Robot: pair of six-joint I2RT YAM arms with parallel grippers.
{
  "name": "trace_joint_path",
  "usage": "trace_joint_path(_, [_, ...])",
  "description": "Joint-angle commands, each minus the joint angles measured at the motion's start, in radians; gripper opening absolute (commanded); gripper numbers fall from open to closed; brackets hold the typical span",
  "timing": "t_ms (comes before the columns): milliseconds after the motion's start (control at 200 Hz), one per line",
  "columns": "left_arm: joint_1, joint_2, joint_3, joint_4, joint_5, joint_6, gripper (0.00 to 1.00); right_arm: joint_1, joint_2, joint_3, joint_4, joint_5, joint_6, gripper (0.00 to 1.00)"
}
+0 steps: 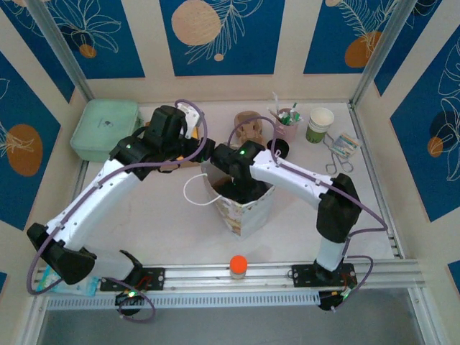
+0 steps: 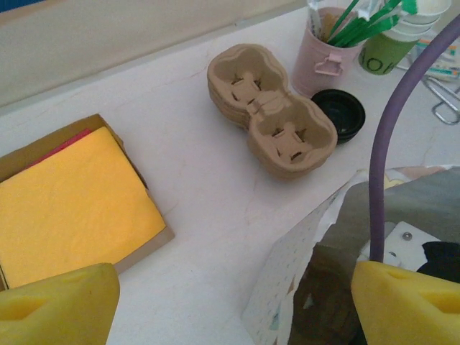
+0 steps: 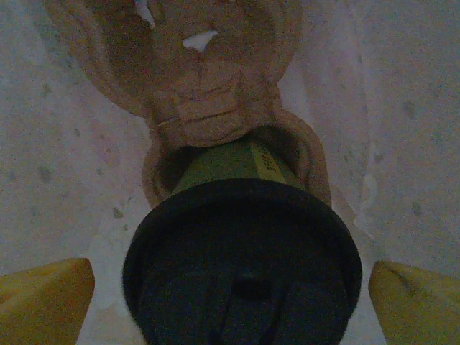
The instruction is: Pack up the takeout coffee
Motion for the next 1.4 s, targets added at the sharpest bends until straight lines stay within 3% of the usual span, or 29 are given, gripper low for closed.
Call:
trace_joint_path(0, [-0.015,-0.018,0.022,0.012,0.057,-0.013,0.85,0.019,-0.055,0.063,-0.052,0.019,0.001,0.99])
trace_joint_path(615, [-0.015,-0.045,0.011,0.013,0.039,-0.022,0.89,0.078,-0.097,0.343,-0.219,0.069,-0.05,0.99])
trace_joint_path(1206, [-0.009,-0.15,-0.069,0.054,0.036,-0.102,0.92,0.04,-0.107,0.58,-0.307,0.133,-0.143,0.98])
trace_joint_path(1396, [0.034,-0.25,-0.171,0.092,0.174,-0.213,0.92,-0.032,-0.129,0.571,-0.297,0.126,-0.183,0.95])
